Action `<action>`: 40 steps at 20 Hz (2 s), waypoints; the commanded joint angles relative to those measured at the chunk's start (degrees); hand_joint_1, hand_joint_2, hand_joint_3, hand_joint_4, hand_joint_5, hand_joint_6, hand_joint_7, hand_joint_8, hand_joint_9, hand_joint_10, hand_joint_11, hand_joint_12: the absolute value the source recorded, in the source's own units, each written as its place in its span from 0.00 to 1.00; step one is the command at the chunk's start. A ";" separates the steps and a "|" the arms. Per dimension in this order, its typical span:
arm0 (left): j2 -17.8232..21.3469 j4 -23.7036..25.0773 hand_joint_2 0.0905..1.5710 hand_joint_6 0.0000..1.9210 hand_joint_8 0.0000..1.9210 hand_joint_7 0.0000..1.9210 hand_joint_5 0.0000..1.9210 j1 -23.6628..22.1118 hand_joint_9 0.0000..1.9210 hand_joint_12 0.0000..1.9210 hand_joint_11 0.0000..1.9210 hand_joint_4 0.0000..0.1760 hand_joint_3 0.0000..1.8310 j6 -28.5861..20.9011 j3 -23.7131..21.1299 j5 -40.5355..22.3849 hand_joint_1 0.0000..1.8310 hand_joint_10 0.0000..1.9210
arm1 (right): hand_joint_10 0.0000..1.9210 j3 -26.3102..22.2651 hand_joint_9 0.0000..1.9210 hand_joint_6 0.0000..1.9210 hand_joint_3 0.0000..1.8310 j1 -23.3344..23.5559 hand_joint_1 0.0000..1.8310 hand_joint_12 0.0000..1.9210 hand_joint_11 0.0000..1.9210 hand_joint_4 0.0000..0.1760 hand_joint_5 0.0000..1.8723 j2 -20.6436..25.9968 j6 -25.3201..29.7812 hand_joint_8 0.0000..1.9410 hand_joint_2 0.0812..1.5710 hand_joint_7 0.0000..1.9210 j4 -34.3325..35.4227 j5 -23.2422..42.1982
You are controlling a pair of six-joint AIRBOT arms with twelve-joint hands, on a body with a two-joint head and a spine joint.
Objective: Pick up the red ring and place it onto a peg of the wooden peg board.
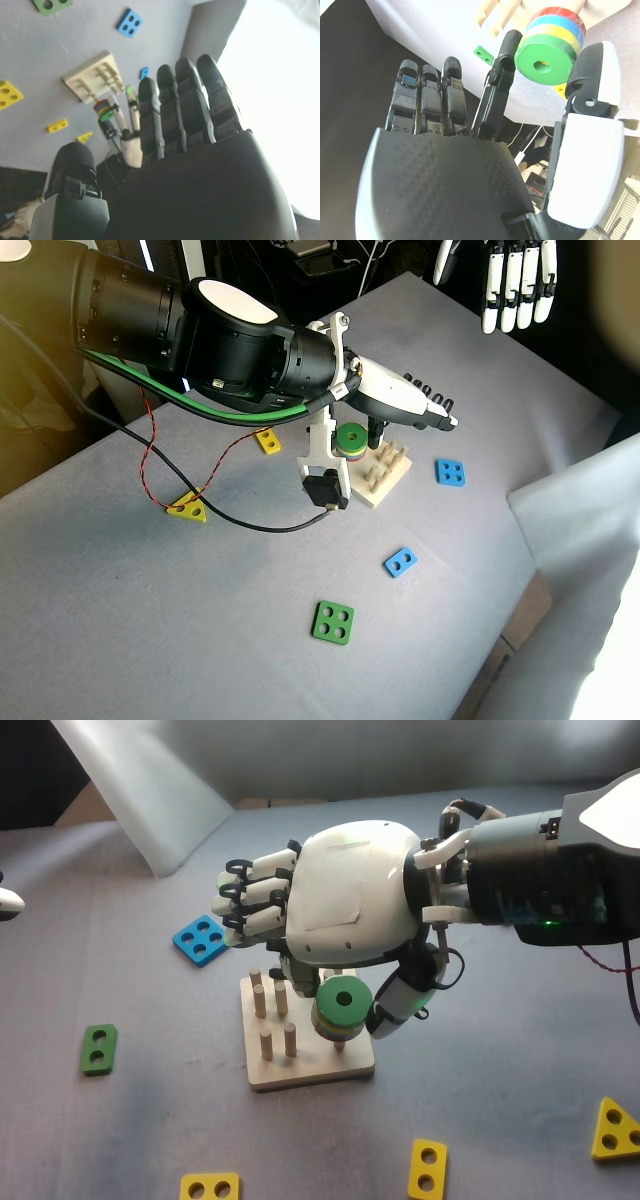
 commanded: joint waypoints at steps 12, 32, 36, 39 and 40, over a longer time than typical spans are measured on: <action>0.18 -2.00 0.79 0.00 0.00 0.20 0.20 -0.61 0.16 0.28 0.00 0.00 0.00 -0.12 0.57 -0.79 0.00 0.00 | 0.00 -1.27 0.01 0.34 0.00 0.89 0.59 0.00 0.00 1.00 0.63 0.07 11.40 0.00 0.63 0.14 -10.79 -0.68; 0.03 -2.01 0.80 0.00 0.00 0.19 0.20 -0.61 0.15 0.27 0.00 0.00 0.00 -0.12 0.68 -0.93 0.00 0.00 | 0.00 -1.43 0.04 0.33 0.00 0.04 0.59 0.00 0.00 1.00 0.63 -0.83 11.37 0.00 0.63 0.15 -16.74 -0.67; 0.03 -2.02 0.80 0.00 0.00 0.19 0.20 -0.62 0.15 0.26 0.00 0.00 0.00 -0.12 0.67 -0.94 0.00 0.00 | 0.00 -1.42 0.03 0.33 0.00 0.04 0.59 0.00 0.00 1.00 0.63 -1.02 11.34 0.00 0.63 0.15 -16.95 -0.93; 0.03 -2.02 0.80 0.00 0.00 0.19 0.19 -0.62 0.15 0.27 0.00 0.00 0.00 -0.12 0.71 -0.94 0.00 0.00 | 0.01 -1.42 0.04 0.32 0.00 0.04 0.59 0.00 0.00 1.00 0.64 -1.15 11.25 0.00 0.63 0.16 -16.99 -1.21; 0.03 -2.02 0.80 0.00 0.00 0.19 0.19 -0.62 0.15 0.26 0.00 0.00 0.00 -0.12 0.70 -0.94 0.00 0.00 | 0.00 -1.42 0.04 0.37 0.00 0.04 0.58 0.00 0.00 1.00 0.61 -1.18 11.17 0.00 0.64 0.15 -17.02 -1.37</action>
